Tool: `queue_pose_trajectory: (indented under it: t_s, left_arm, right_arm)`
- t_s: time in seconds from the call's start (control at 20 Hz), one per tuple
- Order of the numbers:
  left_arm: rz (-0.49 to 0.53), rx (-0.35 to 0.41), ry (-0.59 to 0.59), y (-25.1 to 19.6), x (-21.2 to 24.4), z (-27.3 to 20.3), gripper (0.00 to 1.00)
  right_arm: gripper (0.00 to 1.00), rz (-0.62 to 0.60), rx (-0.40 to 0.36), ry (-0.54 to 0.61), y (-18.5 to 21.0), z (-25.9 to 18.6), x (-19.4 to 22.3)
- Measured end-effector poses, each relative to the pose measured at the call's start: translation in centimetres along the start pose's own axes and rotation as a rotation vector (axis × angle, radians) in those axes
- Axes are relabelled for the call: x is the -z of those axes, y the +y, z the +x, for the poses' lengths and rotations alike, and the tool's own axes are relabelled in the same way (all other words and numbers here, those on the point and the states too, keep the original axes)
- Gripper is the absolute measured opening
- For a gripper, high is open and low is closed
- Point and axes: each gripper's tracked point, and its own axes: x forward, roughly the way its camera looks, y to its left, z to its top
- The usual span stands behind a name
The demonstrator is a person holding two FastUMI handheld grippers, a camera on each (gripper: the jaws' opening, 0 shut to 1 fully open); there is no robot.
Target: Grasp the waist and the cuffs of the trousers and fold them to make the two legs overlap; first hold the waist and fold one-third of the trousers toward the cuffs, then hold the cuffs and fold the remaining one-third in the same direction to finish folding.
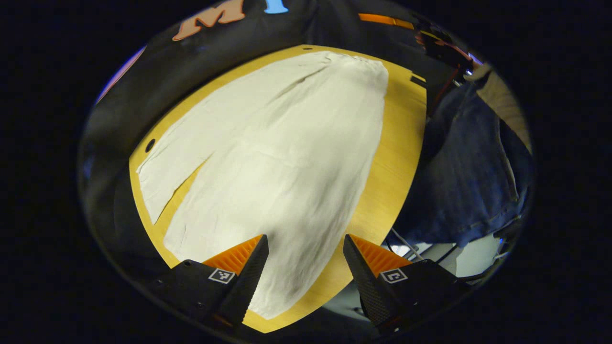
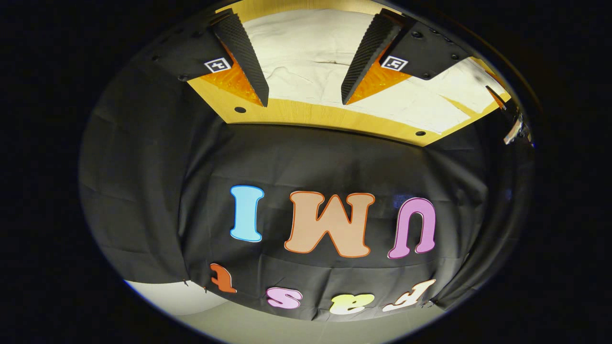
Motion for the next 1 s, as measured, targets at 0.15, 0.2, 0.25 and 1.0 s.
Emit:
queue_pose_trajectory:
  t_s: [0.15, 0.2, 0.25, 1.0]
  left_arm:
    - [0.040, 0.046, 0.074, 0.1, 1.9, 0.4, 0.89]
    - [0.046, 0.054, 0.097, 0.4, 2.6, 0.5, 0.88]
    - [0.057, 0.055, 0.117, 0.5, 3.1, 0.7, 0.85]
    - [0.154, 0.085, 0.243, 0.5, 4.6, 2.0, 0.73]
  right_arm:
    - [0.98, -0.017, 0.001, 0.010, 0.1, 0.0, 0.3]
    - [0.98, -0.023, -0.003, 0.013, 0.3, 0.0, 0.5]
    - [0.98, -0.028, -0.008, 0.015, 0.3, 0.0, 0.6]
    - [0.98, -0.055, 0.005, 0.047, -0.3, 1.8, 1.6]
